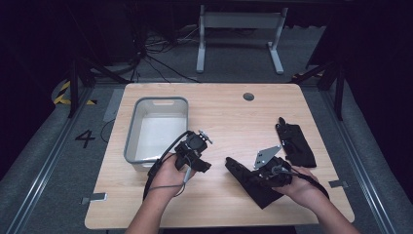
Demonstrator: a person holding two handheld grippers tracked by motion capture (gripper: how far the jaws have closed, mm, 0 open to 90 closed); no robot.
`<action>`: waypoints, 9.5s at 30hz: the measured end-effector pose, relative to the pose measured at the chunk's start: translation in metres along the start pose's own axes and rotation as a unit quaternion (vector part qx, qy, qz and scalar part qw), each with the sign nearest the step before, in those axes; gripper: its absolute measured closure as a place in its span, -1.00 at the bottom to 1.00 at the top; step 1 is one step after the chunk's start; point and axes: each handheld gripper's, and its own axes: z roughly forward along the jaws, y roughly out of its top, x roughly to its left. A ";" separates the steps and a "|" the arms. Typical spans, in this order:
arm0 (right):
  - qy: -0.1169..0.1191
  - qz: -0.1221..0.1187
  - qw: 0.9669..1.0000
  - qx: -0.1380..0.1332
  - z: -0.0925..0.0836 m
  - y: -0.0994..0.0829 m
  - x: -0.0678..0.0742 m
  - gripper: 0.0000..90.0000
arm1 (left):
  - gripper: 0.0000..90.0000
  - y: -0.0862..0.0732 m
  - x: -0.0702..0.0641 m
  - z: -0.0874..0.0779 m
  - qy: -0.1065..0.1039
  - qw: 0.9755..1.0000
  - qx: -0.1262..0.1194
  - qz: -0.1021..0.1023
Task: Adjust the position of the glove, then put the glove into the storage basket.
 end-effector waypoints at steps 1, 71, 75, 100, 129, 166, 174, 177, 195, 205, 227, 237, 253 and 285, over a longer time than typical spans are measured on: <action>0.014 -0.028 0.999 0.011 0.006 -0.002 -0.002 0.68 | 0.08 0.000 -0.001 0.001 0.002 1.000 -0.001 0.002; -0.007 0.224 0.970 0.095 -0.001 -0.078 -0.009 0.81 | 0.93 0.040 -0.038 0.096 -0.053 0.994 0.077 0.052; -0.009 0.220 0.971 0.096 -0.001 -0.077 -0.008 0.85 | 0.97 0.039 -0.040 0.086 -0.063 0.994 0.068 0.054; -0.082 0.154 0.984 0.034 -0.025 -0.043 -0.026 0.92 | 0.97 0.013 -0.066 0.032 -0.080 0.993 0.050 0.065; -0.080 0.222 0.970 -0.058 -0.035 -0.057 -0.056 0.73 | 0.37 0.004 -0.030 0.022 -0.090 0.996 -0.006 -0.011; -0.138 0.363 0.911 -0.140 -0.056 -0.099 -0.133 0.55 | 0.14 -0.013 0.001 0.008 -0.053 0.997 -0.048 -0.022; -0.162 0.396 0.897 -0.112 -0.042 -0.117 -0.145 0.55 | 0.13 -0.015 0.002 0.008 -0.050 0.997 -0.046 -0.025; -0.172 0.410 0.889 -0.106 -0.040 -0.126 -0.149 0.57 | 0.12 -0.016 0.002 0.008 -0.051 0.997 -0.045 -0.025; -0.196 0.453 0.870 -0.028 -0.023 -0.154 -0.161 0.47 | 0.09 -0.017 0.001 0.010 -0.054 0.997 -0.040 -0.025; -0.179 0.459 0.870 -0.033 -0.021 -0.157 -0.161 0.57 | 0.09 -0.016 0.000 0.011 -0.055 0.997 -0.037 -0.025; -0.212 0.357 0.906 -0.084 -0.065 -0.113 -0.121 0.90 | 0.09 -0.008 -0.002 0.013 -0.060 0.997 -0.040 -0.016; -0.199 0.280 0.933 -0.107 -0.086 -0.080 -0.079 0.90 | 0.09 -0.001 -0.003 0.013 -0.063 0.997 -0.043 -0.008; -0.163 0.203 0.961 -0.097 -0.075 -0.046 -0.038 0.90 | 0.13 0.003 -0.003 0.013 -0.062 0.997 -0.045 -0.006; -0.015 0.114 0.993 -0.039 -0.031 -0.004 0.020 0.66 | 0.11 0.001 -0.002 0.010 -0.064 0.997 -0.047 -0.007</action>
